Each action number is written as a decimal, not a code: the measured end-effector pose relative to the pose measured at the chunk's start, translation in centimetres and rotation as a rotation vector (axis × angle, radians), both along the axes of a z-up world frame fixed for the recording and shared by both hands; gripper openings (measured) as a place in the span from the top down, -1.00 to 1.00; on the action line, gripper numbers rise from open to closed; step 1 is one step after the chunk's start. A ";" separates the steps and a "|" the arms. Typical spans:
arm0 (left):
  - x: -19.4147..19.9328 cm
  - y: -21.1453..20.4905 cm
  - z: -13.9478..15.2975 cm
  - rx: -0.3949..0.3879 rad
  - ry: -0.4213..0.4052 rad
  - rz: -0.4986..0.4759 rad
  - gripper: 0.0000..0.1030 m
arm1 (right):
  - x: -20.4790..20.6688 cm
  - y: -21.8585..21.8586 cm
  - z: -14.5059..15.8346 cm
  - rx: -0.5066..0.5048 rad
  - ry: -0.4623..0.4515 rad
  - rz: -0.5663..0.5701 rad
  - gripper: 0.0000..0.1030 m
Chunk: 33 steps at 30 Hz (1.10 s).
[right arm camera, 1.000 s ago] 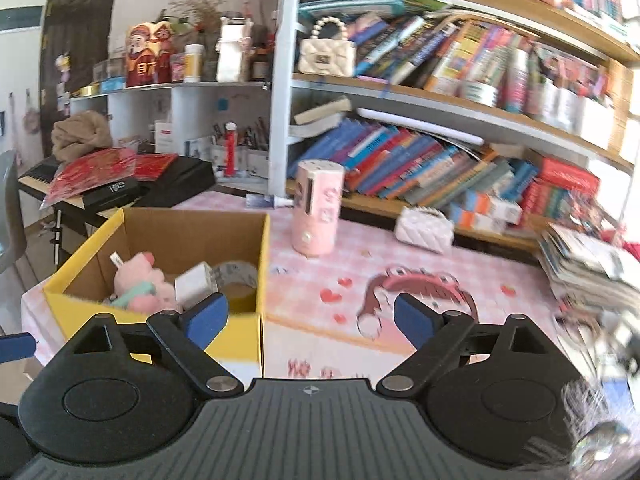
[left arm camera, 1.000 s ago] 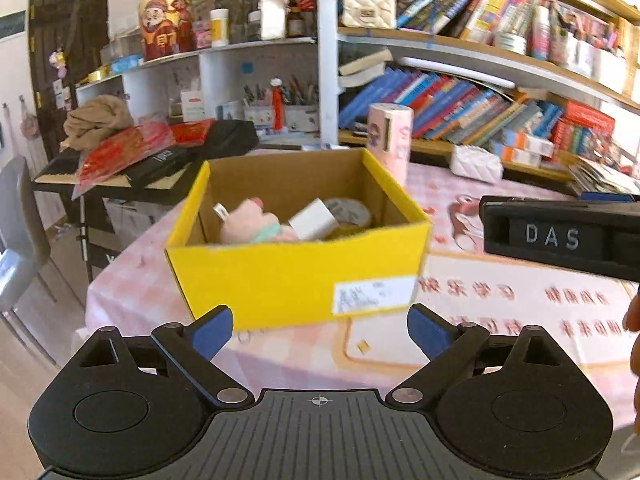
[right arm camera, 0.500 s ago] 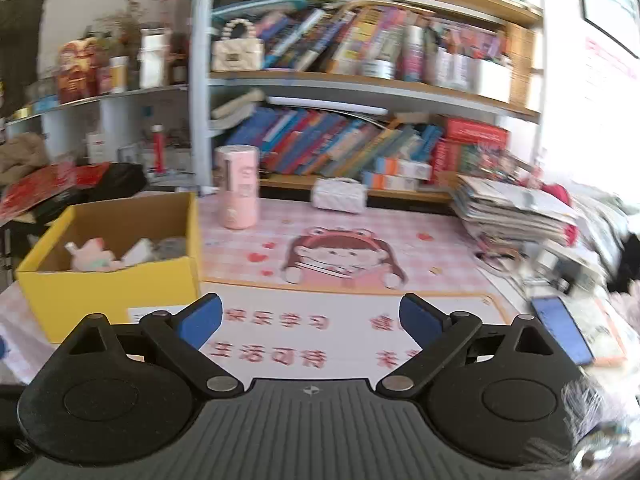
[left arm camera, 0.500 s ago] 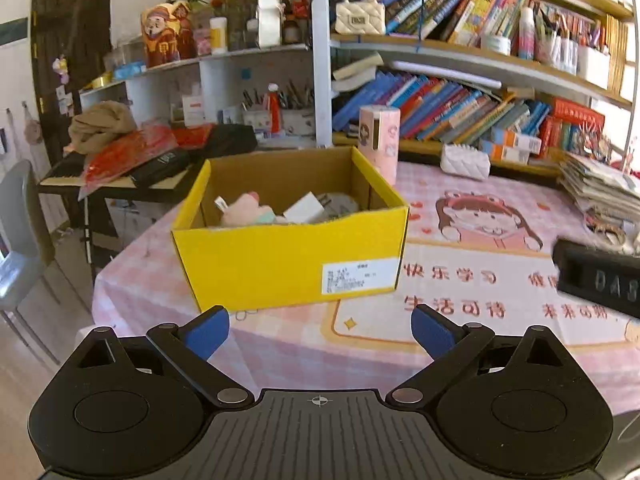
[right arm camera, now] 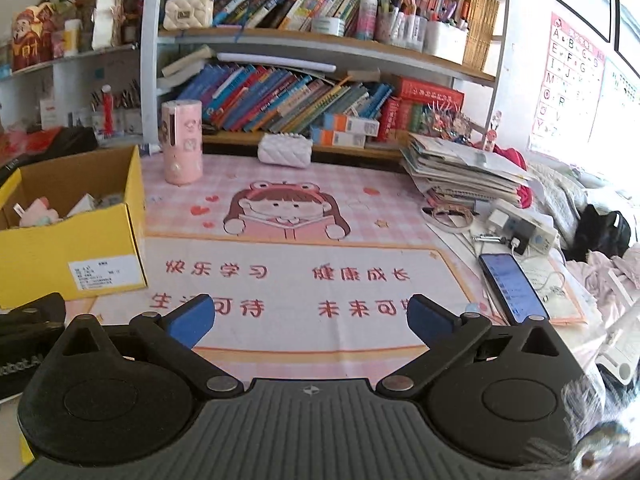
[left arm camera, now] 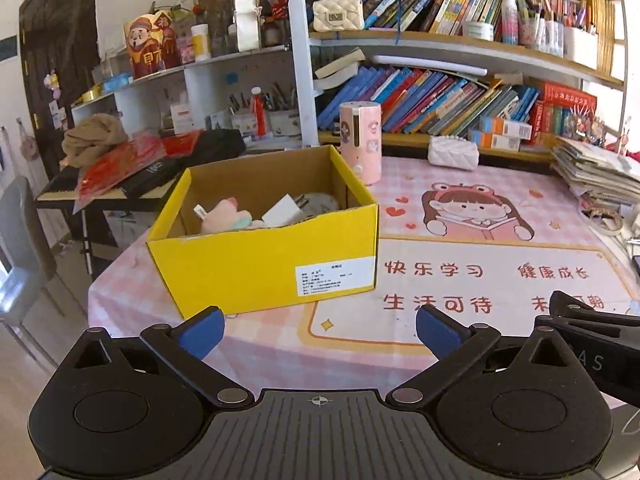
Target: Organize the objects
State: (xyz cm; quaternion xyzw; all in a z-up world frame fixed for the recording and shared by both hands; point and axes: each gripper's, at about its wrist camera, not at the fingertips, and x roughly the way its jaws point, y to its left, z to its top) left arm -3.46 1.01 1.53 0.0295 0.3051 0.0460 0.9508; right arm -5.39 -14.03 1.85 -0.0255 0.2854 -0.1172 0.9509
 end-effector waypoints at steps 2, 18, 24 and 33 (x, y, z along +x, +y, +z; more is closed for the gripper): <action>-0.1 -0.2 -0.1 0.005 0.002 0.001 -1.00 | 0.1 -0.1 -0.1 -0.001 0.013 -0.010 -1.00; 0.2 -1.1 -0.9 0.041 0.043 0.042 -1.00 | 0.4 -0.3 -1.0 -0.012 0.075 -0.033 -1.00; 0.5 -1.0 -1.2 0.042 0.067 0.058 -1.00 | 0.5 -0.2 -1.3 -0.013 0.093 -0.031 -1.00; 0.6 -0.9 -1.5 0.038 0.077 0.060 -1.00 | 0.6 -0.2 -1.4 -0.012 0.105 -0.034 -1.00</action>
